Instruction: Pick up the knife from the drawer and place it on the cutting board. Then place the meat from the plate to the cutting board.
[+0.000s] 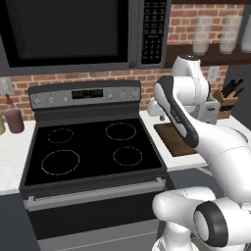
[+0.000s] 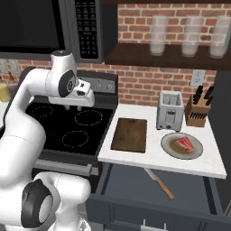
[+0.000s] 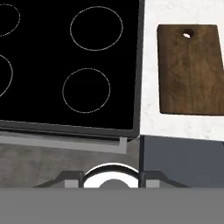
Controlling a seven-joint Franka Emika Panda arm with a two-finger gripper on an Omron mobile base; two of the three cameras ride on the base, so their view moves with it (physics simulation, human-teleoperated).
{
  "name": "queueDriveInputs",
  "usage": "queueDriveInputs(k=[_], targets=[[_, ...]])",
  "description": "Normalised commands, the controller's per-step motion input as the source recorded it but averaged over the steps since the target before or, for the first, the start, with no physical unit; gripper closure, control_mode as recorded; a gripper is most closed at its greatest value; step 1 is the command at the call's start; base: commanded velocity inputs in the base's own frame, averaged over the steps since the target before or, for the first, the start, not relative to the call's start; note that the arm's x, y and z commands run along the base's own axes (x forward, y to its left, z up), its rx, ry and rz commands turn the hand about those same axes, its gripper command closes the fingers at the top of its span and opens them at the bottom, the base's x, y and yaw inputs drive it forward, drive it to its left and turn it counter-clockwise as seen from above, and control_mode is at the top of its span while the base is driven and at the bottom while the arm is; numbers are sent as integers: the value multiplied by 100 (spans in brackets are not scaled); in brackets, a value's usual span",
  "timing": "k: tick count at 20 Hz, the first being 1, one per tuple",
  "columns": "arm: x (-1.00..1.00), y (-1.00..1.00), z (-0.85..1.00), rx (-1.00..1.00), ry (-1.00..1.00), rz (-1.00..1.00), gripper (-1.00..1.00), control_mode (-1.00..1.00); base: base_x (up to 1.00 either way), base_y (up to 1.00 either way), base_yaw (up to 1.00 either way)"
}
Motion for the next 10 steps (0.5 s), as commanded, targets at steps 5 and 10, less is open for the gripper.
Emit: queueDriveInputs(k=[5, 10], targets=[[-17, -3, -8, -1, 0, -1, -100, -100, 0, 0, 0], [-36, -15, -25, -2, 0, -25, -100, -100, 0, 0, 0]])
